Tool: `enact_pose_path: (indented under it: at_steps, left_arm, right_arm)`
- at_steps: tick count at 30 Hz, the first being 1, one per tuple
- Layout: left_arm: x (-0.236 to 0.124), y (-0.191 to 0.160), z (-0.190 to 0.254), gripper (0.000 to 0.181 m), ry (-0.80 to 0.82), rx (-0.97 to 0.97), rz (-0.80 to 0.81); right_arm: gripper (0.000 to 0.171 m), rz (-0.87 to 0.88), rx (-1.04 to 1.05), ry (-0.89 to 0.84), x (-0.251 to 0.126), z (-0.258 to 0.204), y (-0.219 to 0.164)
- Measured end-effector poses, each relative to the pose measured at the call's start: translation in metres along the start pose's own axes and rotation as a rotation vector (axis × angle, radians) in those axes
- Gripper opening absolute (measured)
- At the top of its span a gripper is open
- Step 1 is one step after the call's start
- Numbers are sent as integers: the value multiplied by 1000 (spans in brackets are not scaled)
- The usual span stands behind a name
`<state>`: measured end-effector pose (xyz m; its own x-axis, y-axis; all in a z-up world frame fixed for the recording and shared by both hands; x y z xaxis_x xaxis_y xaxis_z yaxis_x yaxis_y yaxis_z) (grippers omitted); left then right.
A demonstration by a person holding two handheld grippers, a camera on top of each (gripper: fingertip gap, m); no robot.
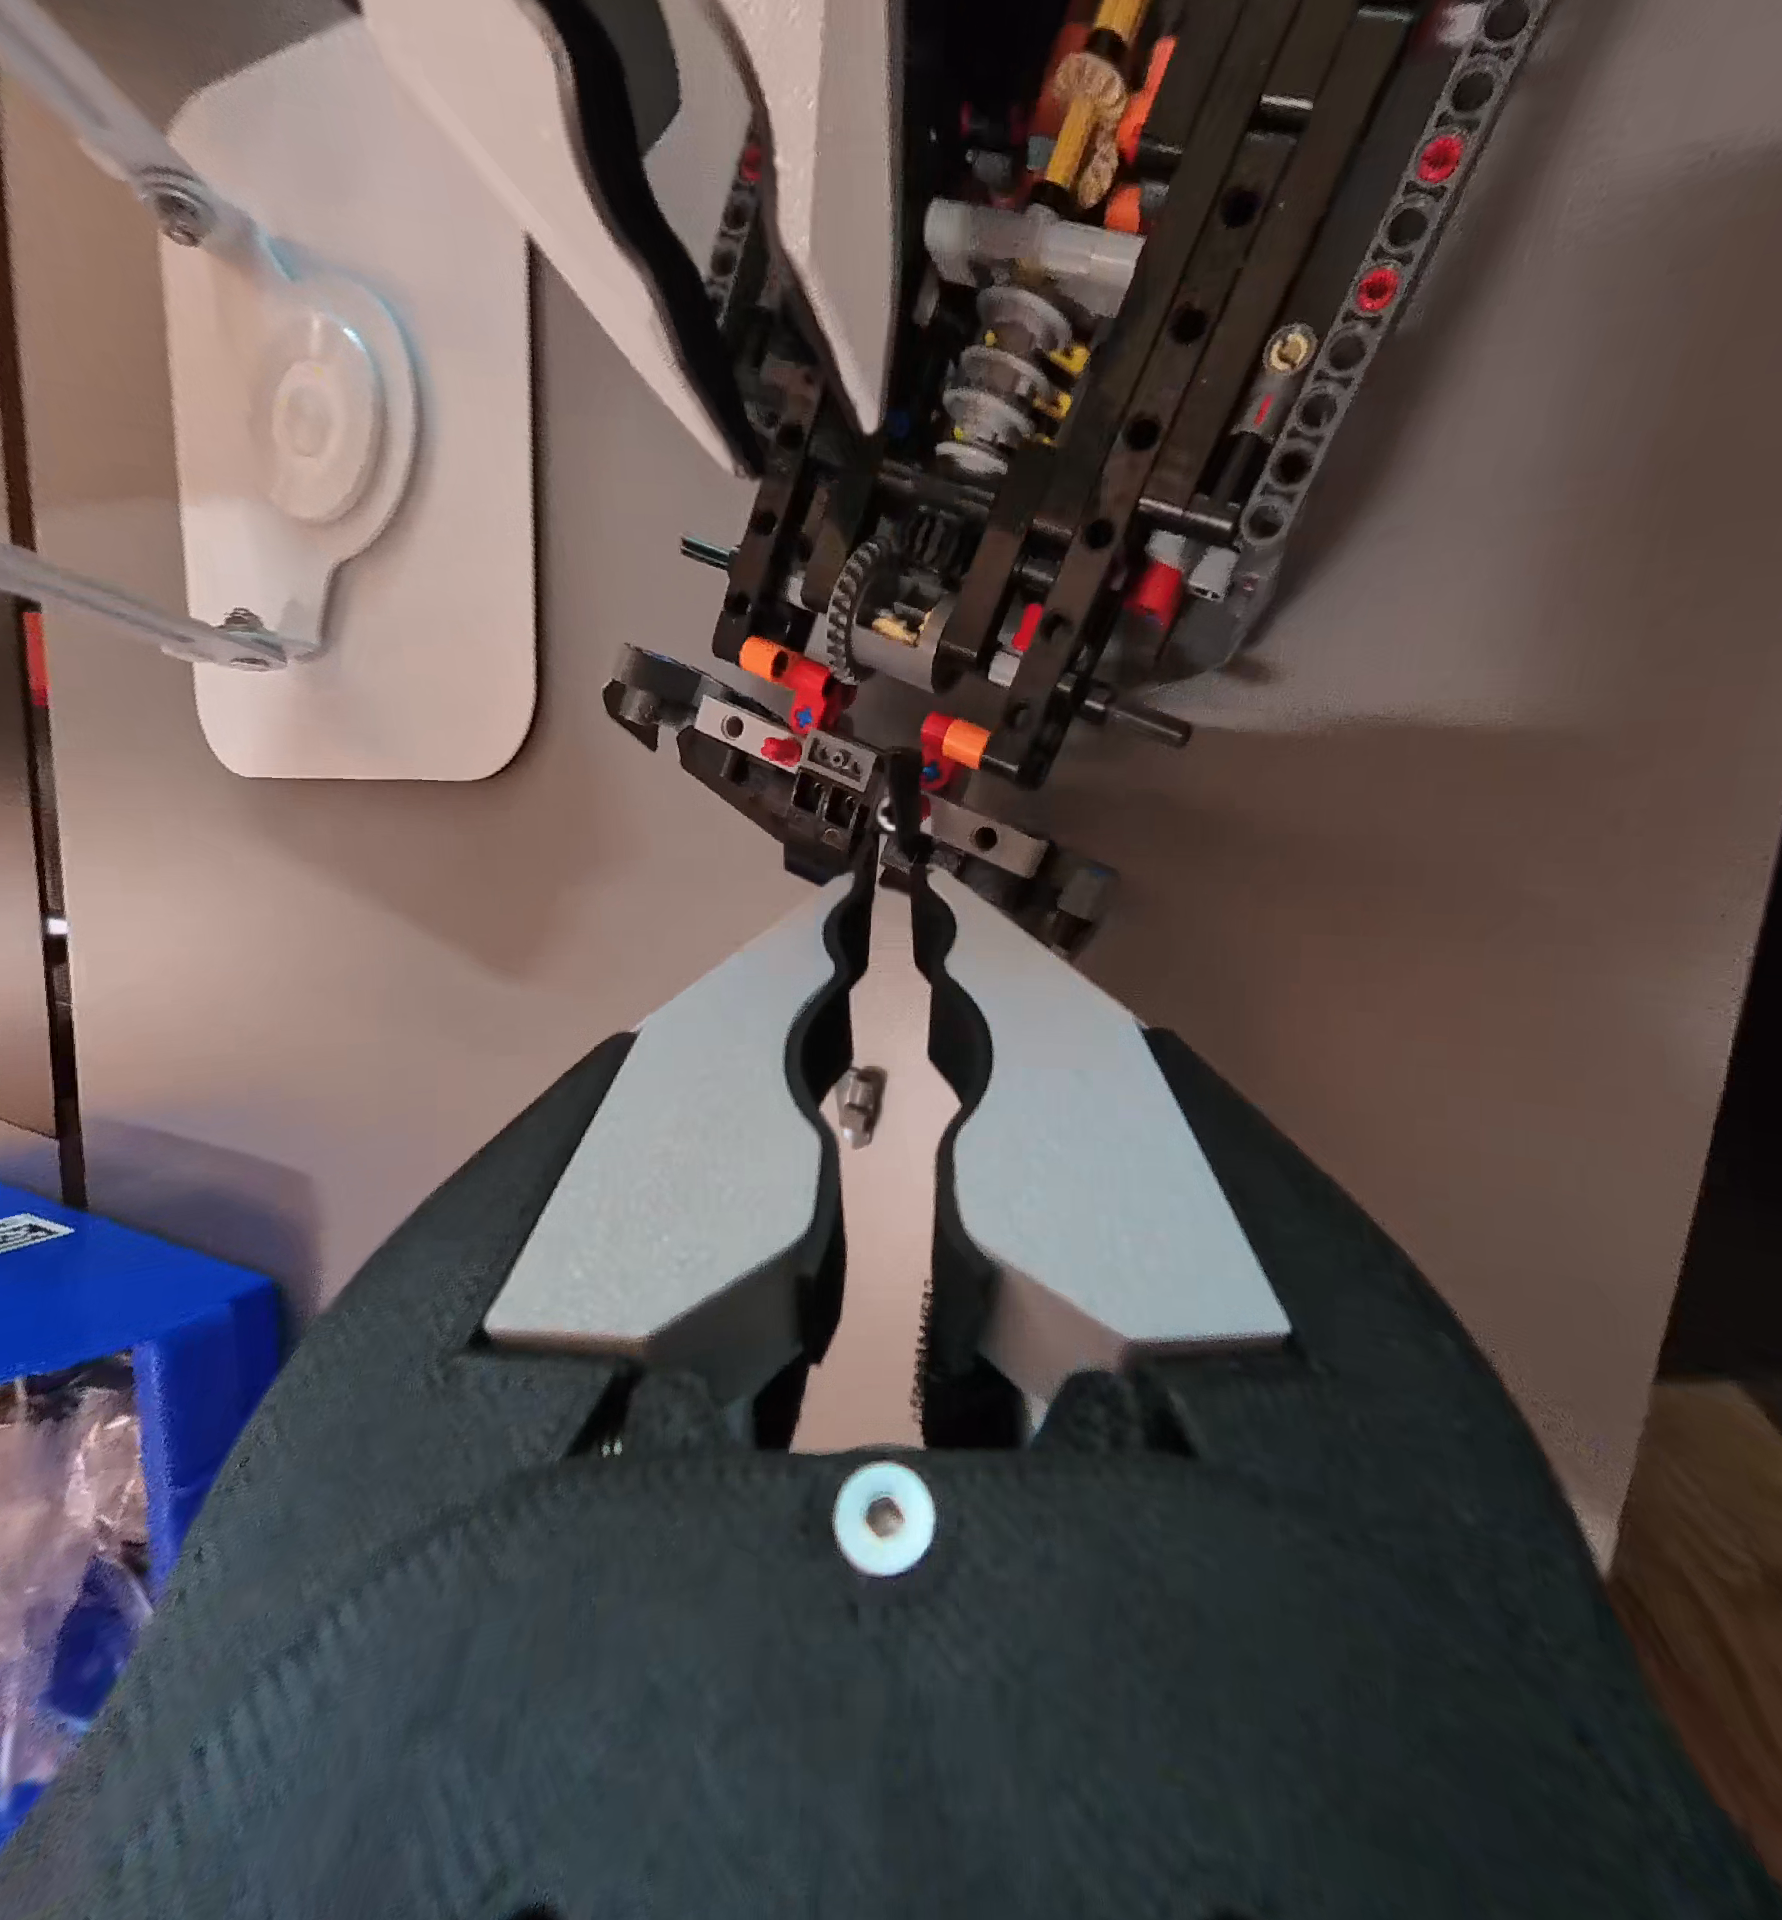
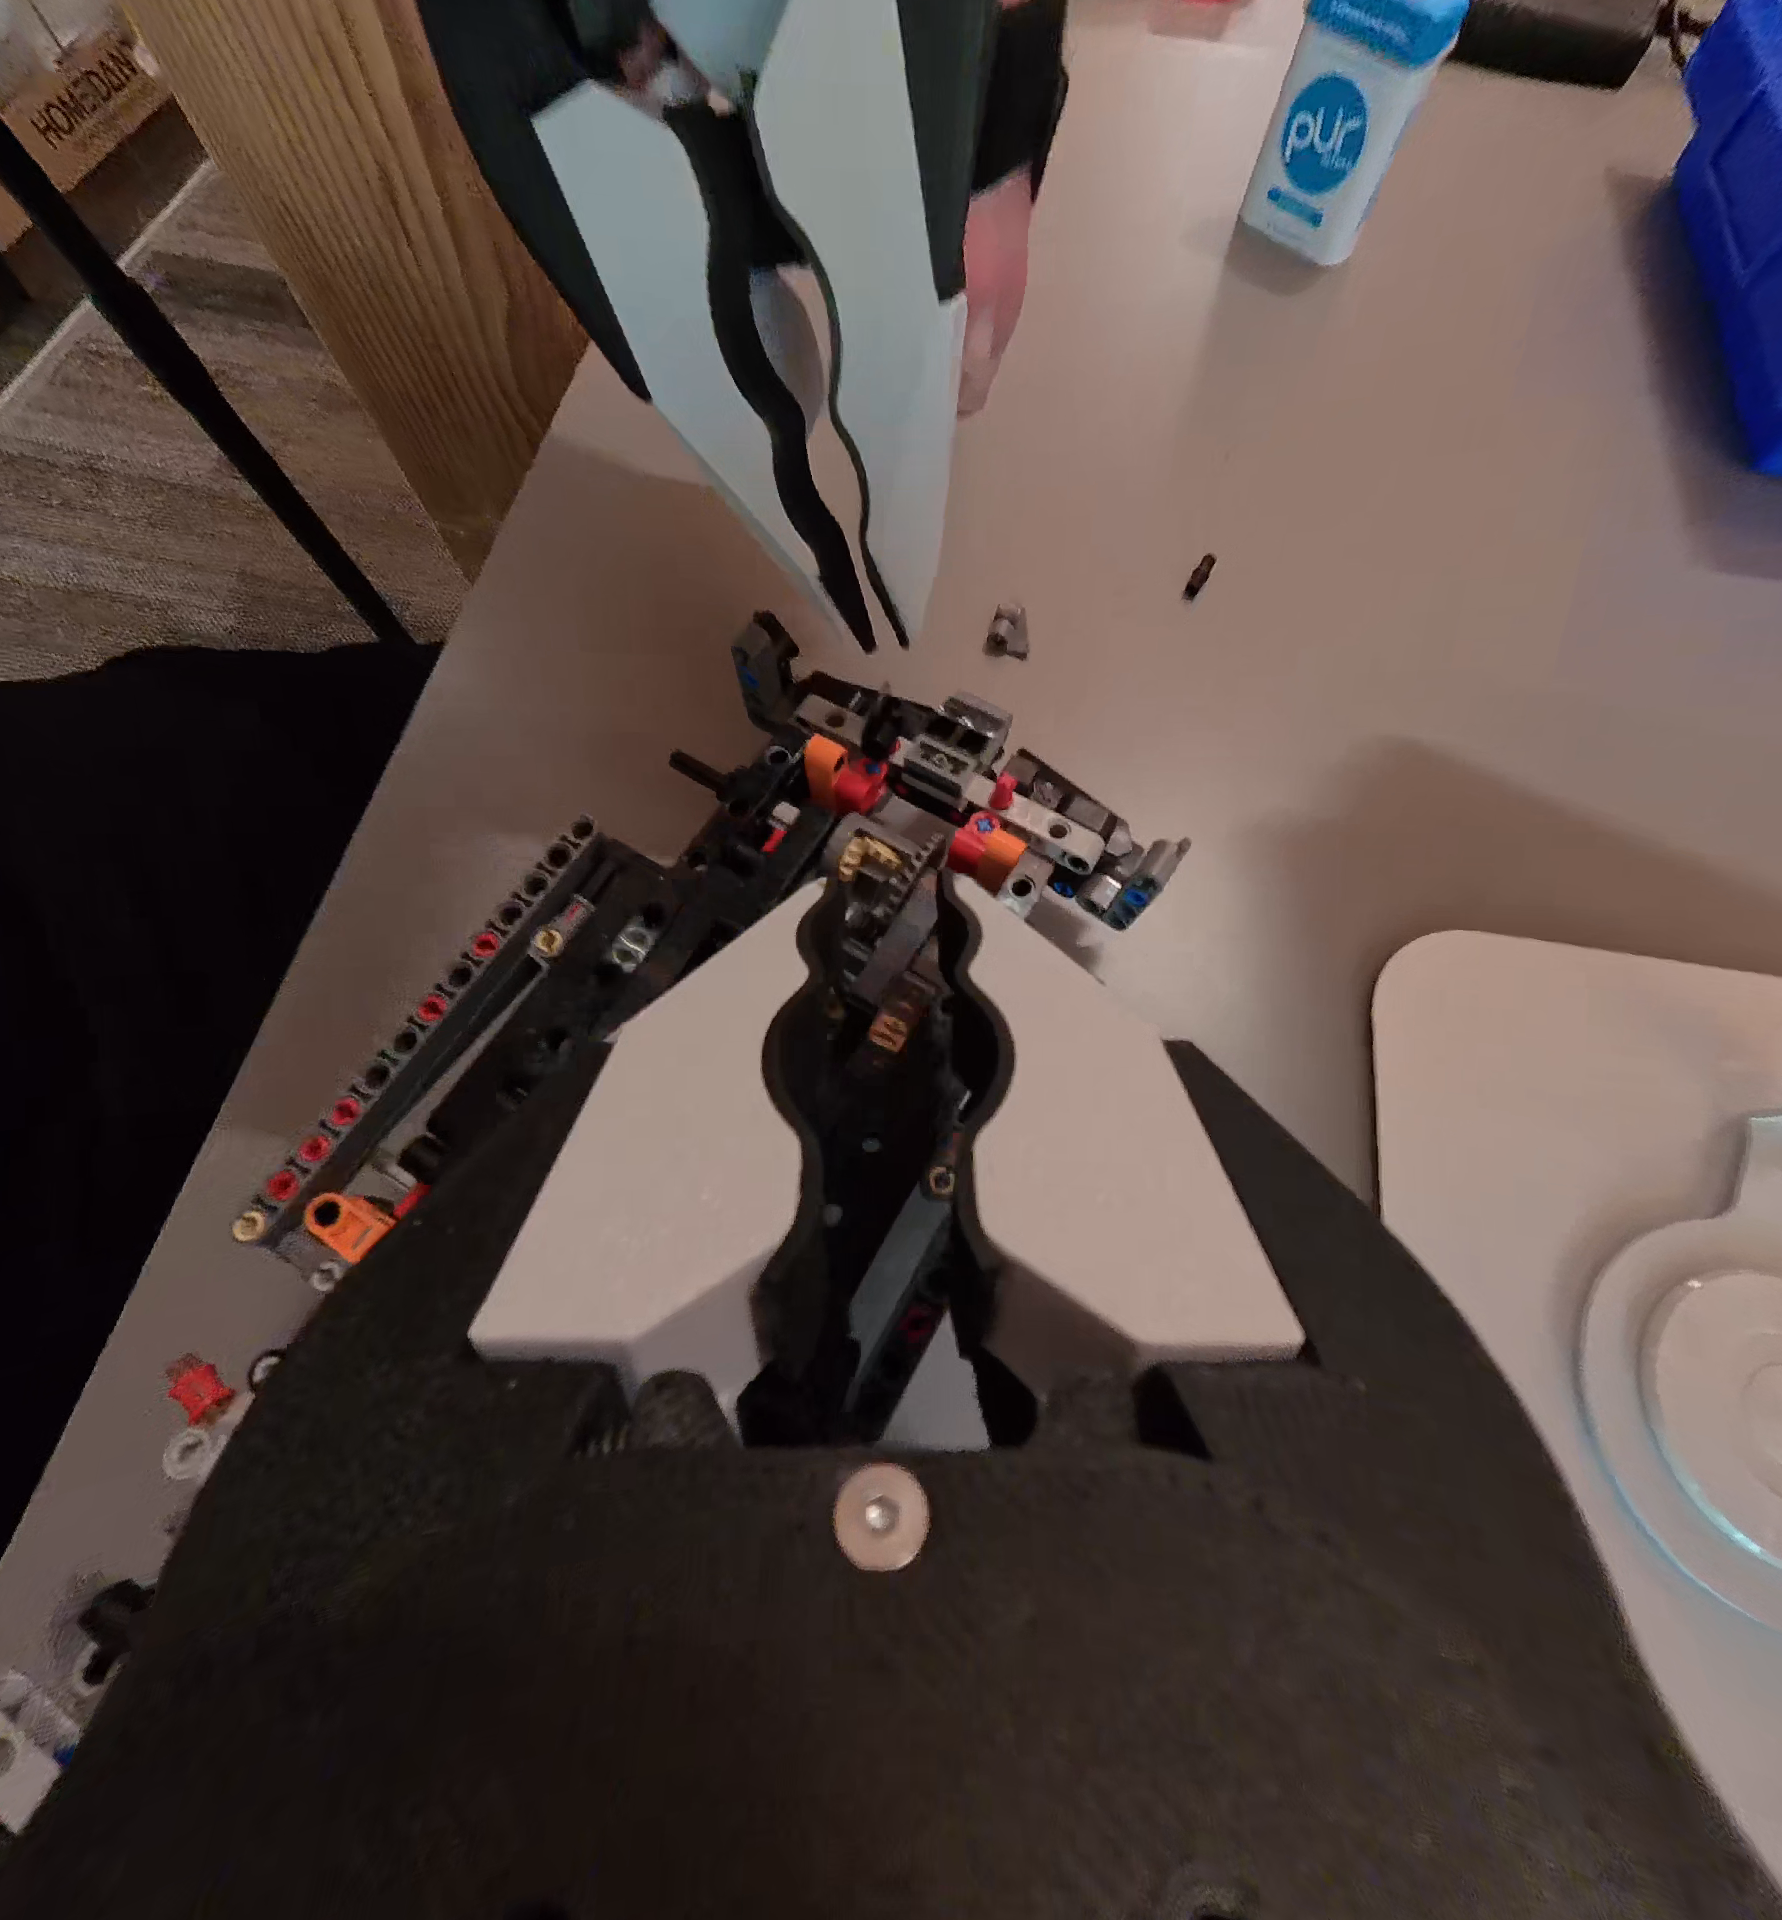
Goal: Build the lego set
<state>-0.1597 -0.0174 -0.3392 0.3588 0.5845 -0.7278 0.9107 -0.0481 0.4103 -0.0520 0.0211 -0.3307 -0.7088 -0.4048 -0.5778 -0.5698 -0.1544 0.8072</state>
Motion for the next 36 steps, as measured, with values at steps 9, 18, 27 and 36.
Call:
enact_pose_path:
  at_steps: [9, 18, 27, 36]
  left_arm:
    - [3, -7, 5, 4, 75, -122, 143]
    - [9, -9, 10, 4, 96, -149, 226]
    - [11, -11, 10, 6, 96, -181, 284]
    - [12, -17, 13, 4, 93, -176, 317]
  right_arm:
    - [14, -113, -38, -64, 36, -3, 22]
    - [9, -139, 57, -43, 51, 5, 19]
    - [4, -165, 81, -68, 57, 6, 20]
    - [3, -138, 110, -83, 59, 4, 19]
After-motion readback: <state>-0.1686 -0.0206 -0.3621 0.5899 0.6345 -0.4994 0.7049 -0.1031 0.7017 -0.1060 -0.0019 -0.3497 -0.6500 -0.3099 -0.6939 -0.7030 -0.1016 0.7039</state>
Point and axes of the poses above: each gripper's, where its closed fingertips meet, x out along the fingers, y out of its top, z = x × y across the jaws, the point moved 4 cm from there along -x, back along the fingers, and after that the axes turned 13 degrees about y, right-handed, at the moved point
